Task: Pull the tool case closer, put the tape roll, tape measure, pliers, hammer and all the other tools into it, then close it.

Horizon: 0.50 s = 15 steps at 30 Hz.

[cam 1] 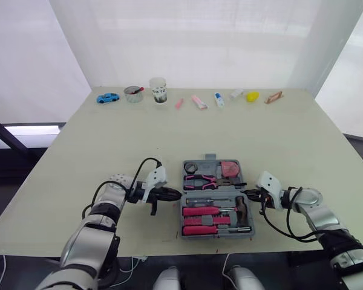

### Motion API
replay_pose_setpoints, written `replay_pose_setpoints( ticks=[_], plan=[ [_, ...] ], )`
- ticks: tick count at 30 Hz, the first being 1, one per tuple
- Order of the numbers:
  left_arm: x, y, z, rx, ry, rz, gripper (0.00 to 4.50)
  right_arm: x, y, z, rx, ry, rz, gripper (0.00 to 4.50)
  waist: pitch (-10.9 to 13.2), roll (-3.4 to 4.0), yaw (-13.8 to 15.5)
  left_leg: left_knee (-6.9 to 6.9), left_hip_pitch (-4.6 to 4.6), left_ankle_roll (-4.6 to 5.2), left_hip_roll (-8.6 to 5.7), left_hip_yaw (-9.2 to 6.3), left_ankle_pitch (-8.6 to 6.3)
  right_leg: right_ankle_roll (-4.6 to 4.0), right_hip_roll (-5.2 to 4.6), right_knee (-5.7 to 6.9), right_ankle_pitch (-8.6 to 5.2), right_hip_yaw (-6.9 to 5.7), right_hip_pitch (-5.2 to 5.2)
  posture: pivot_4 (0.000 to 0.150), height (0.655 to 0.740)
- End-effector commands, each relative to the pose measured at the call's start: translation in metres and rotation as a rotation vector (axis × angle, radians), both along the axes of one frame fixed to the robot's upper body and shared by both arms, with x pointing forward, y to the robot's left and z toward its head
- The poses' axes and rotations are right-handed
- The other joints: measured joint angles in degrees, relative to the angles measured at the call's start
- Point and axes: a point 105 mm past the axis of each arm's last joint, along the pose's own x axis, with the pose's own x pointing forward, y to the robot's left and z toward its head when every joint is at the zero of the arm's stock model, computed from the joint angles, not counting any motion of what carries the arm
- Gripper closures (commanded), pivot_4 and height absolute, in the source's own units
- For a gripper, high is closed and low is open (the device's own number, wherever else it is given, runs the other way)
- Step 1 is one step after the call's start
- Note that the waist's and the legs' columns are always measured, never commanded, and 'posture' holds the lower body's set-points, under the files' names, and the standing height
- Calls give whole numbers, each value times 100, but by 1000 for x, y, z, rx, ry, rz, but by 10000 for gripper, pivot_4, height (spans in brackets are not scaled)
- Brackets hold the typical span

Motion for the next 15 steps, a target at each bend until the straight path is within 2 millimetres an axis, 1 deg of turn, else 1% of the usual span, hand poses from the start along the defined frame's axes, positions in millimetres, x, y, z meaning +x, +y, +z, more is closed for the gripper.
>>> replay_pose_setpoints(
  ticks=[1, 6, 15],
  plan=[
    [4, -3, 3, 6, -29, 0, 41836, 1, 8, 7, 11, -32, 35, 44654, 0, 0, -7, 0, 0, 0, 0, 0, 0, 0, 0, 0, 0, 0, 0, 1500, 7400],
    [3, -11, -1, 1, -19, -7, 41836, 0, 11, 6, 15, -27, 41, 44654, 0, 0, 4, 0, 2, 0, 0, 0, 0, 0, 0, 1, 0, 0, 2, 1500, 7400],
    [-2, -27, -3, -54, 4, -49, 41836, -1, 13, 5, 20, -22, 47, 44654, 0, 0, 16, 2, 3, 0, 0, 0, 0, 0, 0, 3, 0, 0, 3, 1500, 7400]
  ],
)
